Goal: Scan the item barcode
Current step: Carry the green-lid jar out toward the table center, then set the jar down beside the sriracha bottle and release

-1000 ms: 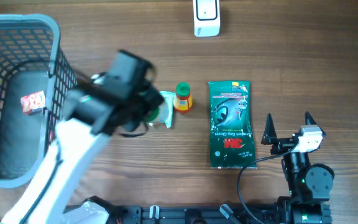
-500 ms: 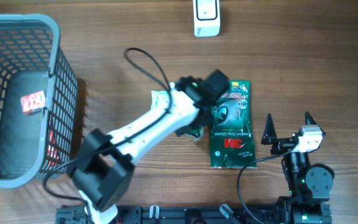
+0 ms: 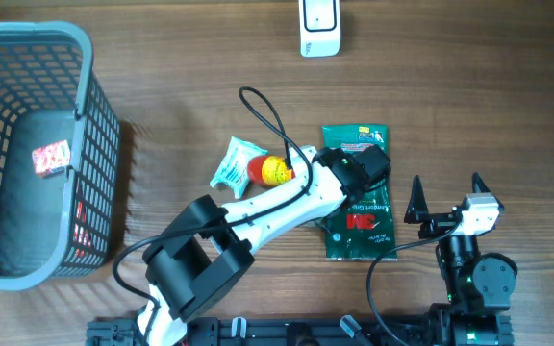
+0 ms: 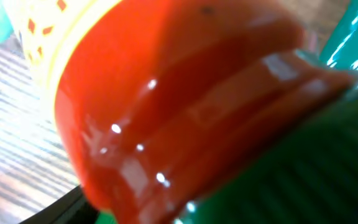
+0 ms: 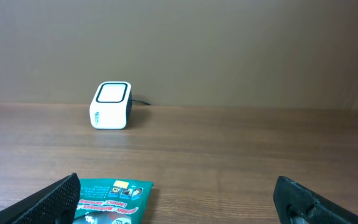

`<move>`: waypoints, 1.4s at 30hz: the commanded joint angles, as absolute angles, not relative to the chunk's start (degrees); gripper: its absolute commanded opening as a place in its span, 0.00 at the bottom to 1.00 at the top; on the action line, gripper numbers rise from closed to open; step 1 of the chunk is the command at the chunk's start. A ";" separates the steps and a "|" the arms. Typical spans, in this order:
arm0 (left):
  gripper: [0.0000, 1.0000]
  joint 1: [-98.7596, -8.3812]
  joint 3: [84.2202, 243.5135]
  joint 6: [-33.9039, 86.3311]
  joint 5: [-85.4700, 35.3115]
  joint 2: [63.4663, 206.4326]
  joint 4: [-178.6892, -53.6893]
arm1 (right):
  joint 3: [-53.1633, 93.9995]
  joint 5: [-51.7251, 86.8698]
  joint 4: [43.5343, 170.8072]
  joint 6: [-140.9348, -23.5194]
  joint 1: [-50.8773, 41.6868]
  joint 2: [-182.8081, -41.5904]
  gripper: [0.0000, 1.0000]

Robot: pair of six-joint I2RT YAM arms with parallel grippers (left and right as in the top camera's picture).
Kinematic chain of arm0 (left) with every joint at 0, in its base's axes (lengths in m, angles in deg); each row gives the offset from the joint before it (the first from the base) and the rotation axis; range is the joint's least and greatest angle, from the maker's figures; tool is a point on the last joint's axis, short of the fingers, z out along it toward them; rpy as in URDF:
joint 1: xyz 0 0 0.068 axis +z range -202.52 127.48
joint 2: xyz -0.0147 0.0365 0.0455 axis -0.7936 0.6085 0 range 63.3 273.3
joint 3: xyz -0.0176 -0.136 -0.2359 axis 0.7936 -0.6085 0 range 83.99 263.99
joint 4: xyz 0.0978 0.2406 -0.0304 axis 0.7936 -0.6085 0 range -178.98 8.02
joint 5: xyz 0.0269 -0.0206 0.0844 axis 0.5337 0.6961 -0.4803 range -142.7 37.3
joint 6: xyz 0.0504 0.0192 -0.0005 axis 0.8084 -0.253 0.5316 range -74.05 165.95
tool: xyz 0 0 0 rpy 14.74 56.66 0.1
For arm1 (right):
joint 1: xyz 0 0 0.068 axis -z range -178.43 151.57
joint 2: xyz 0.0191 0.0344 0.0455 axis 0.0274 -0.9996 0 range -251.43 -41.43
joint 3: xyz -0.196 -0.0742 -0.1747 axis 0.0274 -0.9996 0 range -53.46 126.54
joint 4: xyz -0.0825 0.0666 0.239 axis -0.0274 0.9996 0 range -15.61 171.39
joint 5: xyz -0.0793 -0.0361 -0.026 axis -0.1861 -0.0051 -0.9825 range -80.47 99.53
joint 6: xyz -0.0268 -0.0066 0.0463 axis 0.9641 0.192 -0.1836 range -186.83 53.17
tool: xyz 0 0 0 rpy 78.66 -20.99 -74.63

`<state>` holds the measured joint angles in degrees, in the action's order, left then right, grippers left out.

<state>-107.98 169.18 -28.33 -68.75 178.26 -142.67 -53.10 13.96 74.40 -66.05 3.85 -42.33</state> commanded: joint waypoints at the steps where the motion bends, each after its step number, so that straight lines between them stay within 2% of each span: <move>1: 0.63 -108.01 169.40 -29.99 -74.61 177.80 -140.85 | -53.16 13.19 74.29 -65.46 3.66 -42.22 1.00; 4: 0.71 -108.01 169.40 -29.99 -75.94 177.80 -139.89 | -53.16 13.19 74.27 -65.46 3.66 -42.22 1.00; 7: 0.72 -108.01 169.40 -29.99 -75.92 177.80 -139.41 | -53.16 13.19 74.29 -65.48 3.66 -42.22 1.00; 13: 0.97 -108.03 169.40 -29.97 -75.87 177.80 -139.54 | -53.16 13.19 74.29 -65.46 3.66 -42.22 1.00; 15: 0.99 -108.03 169.40 -29.99 -75.72 177.73 -139.52 | -53.16 13.19 74.29 -65.46 3.66 -42.22 1.00; 23: 1.00 -107.63 172.04 -28.88 -77.30 173.12 -139.96 | -53.16 13.19 74.29 -65.46 3.66 -42.22 1.00; 30: 1.00 -104.95 176.89 -19.76 -84.86 162.74 -140.61 | -53.16 13.19 74.29 -65.46 3.66 -42.22 1.00; 36: 1.00 -92.97 178.58 -18.74 -86.52 150.30 -145.14 | -53.16 13.19 74.29 -65.48 3.66 -42.22 1.00; 42: 1.00 -77.25 178.88 -15.57 -81.95 139.48 -145.97 | -53.16 13.19 74.29 -65.46 3.66 -42.22 1.00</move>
<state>-84.47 177.83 -19.17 -83.59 145.39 -145.86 -53.10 13.96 74.42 -66.05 3.85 -42.33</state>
